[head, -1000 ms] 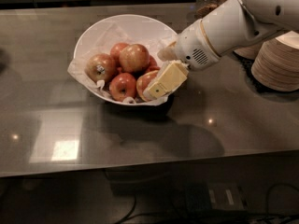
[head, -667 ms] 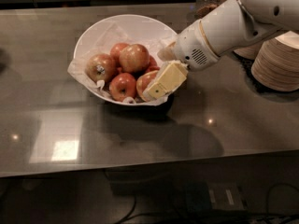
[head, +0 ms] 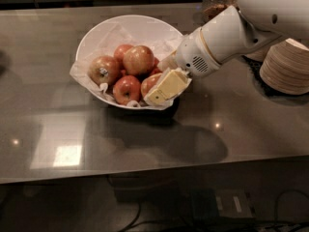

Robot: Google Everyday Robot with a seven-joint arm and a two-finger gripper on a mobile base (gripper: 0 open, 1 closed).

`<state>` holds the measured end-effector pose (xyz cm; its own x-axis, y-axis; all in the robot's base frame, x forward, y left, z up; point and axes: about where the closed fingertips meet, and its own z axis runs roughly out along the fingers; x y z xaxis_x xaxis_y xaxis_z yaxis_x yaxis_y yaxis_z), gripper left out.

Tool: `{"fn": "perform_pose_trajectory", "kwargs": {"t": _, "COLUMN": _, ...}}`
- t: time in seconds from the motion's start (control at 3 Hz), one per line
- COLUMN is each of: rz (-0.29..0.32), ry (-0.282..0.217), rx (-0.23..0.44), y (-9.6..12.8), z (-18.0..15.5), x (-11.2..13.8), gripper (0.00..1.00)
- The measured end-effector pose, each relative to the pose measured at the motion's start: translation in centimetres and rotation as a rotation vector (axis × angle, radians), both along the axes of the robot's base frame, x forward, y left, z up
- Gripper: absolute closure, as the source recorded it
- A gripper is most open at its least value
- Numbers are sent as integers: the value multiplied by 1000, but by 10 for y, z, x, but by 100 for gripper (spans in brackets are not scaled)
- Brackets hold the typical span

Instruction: Pick apple from white bowl

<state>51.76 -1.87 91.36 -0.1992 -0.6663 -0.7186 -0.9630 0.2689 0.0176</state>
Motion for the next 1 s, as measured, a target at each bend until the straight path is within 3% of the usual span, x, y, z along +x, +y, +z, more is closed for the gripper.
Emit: {"fn": "perform_pose_trajectory", "kwargs": {"t": 1.0, "rz": -14, "ry": 31, "rx": 1, "y": -2, "z": -13, "x": 3, "gripper": 31}}
